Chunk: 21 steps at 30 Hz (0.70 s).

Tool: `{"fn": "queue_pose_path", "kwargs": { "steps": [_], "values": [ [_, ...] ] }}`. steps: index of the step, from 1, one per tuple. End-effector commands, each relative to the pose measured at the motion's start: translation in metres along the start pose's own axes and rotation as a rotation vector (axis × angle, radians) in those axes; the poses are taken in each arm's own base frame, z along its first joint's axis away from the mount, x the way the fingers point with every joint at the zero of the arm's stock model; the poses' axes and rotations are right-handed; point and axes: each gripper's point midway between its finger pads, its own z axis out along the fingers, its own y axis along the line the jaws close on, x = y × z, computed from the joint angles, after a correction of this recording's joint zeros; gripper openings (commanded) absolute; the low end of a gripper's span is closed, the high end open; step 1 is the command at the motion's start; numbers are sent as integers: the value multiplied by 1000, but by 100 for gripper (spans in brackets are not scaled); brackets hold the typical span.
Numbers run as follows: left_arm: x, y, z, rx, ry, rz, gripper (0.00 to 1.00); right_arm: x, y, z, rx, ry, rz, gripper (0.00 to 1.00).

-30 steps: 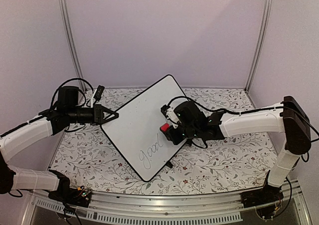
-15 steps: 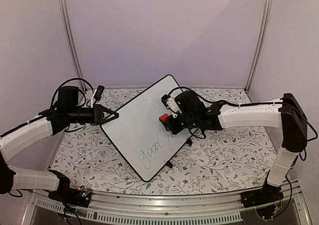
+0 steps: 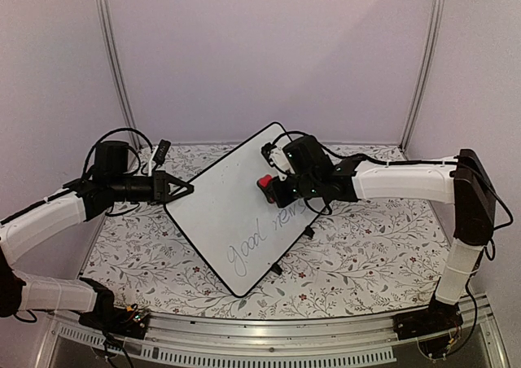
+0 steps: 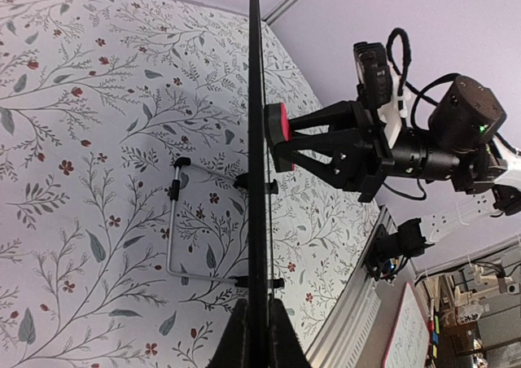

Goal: Erase the whiteboard
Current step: Erase the whiteboard at the center of the board.

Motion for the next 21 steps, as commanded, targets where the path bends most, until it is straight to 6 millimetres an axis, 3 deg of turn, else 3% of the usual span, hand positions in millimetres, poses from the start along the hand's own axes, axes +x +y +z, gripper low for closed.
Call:
{"fn": "queue_pose_path", "kwargs": {
  "steps": [1,21],
  "values": [
    [4,-12,0,64,15,50,0,5,-8,11,12,22,0,0],
    [4,-12,1,64,15,50,0,41,-5,5,-28,83,24,0]
  ]
}}
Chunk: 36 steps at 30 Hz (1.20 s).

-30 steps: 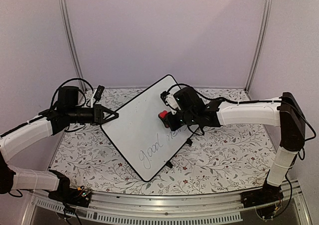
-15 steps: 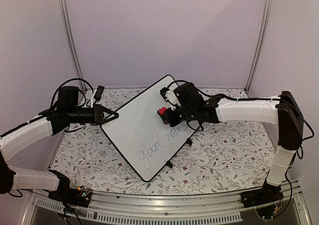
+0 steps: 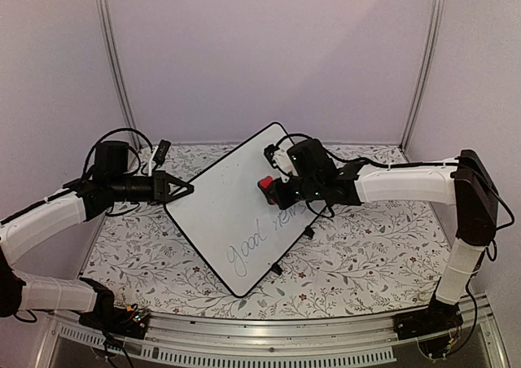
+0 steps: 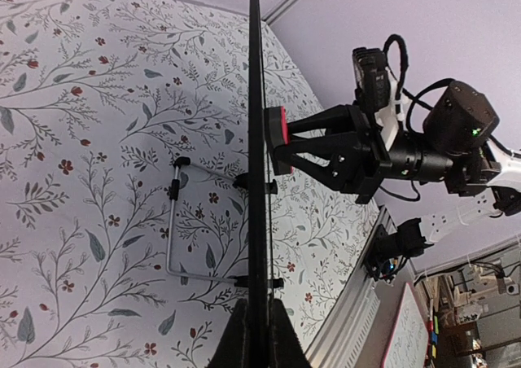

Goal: Erase the whiteboard
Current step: Erase the whiteboard at the center of the board.

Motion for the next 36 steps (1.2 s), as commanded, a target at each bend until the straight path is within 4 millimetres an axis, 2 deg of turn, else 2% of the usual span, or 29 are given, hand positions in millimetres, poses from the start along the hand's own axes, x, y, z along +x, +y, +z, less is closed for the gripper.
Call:
{"fn": "queue_pose_path", "kwargs": {
  "steps": [1,36],
  "values": [
    [4,-12,0,64,15,53,0,38,-7,3,8,104,9,0],
    [4,-11,0,63,15,52,0,90,-9,-8,15,177,33,0]
  ]
}}
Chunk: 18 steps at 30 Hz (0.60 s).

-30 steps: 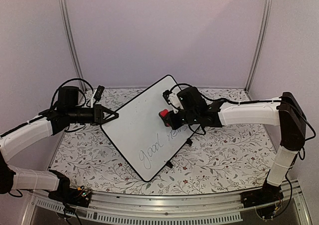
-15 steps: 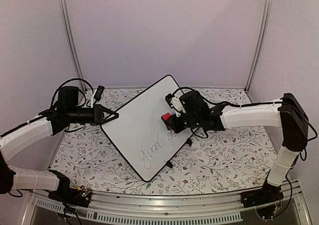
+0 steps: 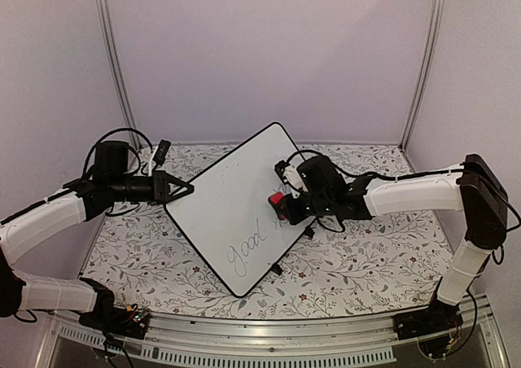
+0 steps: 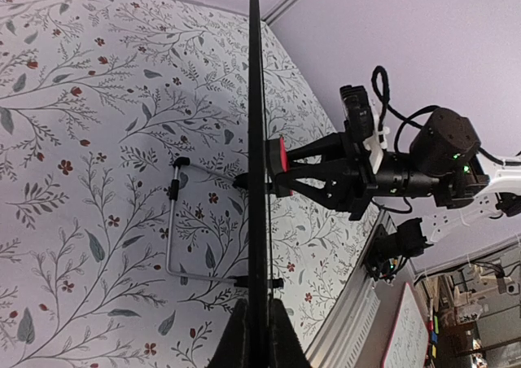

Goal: Erase the whiteboard
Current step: Erase the whiteboard at the center of the board.

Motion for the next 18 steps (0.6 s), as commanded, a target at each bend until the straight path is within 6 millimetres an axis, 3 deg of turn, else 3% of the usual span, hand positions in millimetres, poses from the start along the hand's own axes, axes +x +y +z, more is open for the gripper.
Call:
{"fn": "queue_pose_path", "kwargs": {
  "steps": [1,13,18],
  "values": [
    [4,-11,0,62,16,51,0,42,-5,3,18,121,1,0],
    [4,-11,0,62,13,52,0,53,-7,-1,25,131,10,0],
    [4,-11,0,63,14,51,0,40,-6,-2,30,102,8,0]
  ]
}}
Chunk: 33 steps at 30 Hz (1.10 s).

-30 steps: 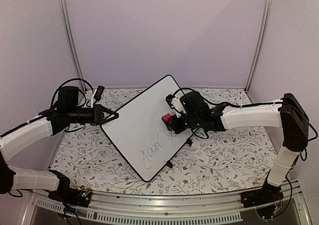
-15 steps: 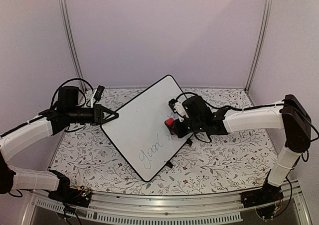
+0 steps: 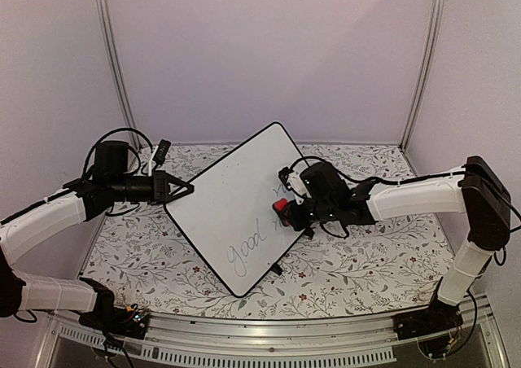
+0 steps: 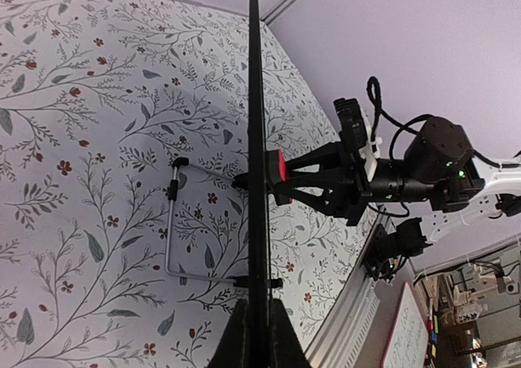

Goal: Erase the whiteboard
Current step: Erase the whiteboard at the center of the board.

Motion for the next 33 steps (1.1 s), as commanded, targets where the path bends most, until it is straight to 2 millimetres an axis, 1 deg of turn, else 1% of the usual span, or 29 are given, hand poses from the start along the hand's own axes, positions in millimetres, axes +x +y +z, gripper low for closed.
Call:
{"fn": "queue_pose_path", "kwargs": {
  "steps": [1,5,10,14,21,24,26,29,33],
  "values": [
    [4,-11,0,60,13,51,0,13,-4,2,29,59,-6,0],
    [4,-10,0,61,17,49,0,-11,-1,2,33,14,-20,0],
    [4,-12,0,63,15,53,0,-36,3,5,35,-22,-37,0],
    [5,-12,0,65,17,52,0,-50,3,9,34,-37,-50,0],
    [4,-13,-1,69,16,52,0,-80,-3,14,47,-80,-61,0],
    [4,-14,-1,71,15,55,0,-86,-8,20,50,-78,-61,0],
    [5,-14,-1,72,15,57,0,-83,-9,24,50,-68,-61,0],
    [5,-14,-1,71,17,55,0,-75,-11,27,53,-51,-58,0],
    [5,-14,0,73,17,54,0,-58,-15,28,57,-29,-50,0]
  ]
}}
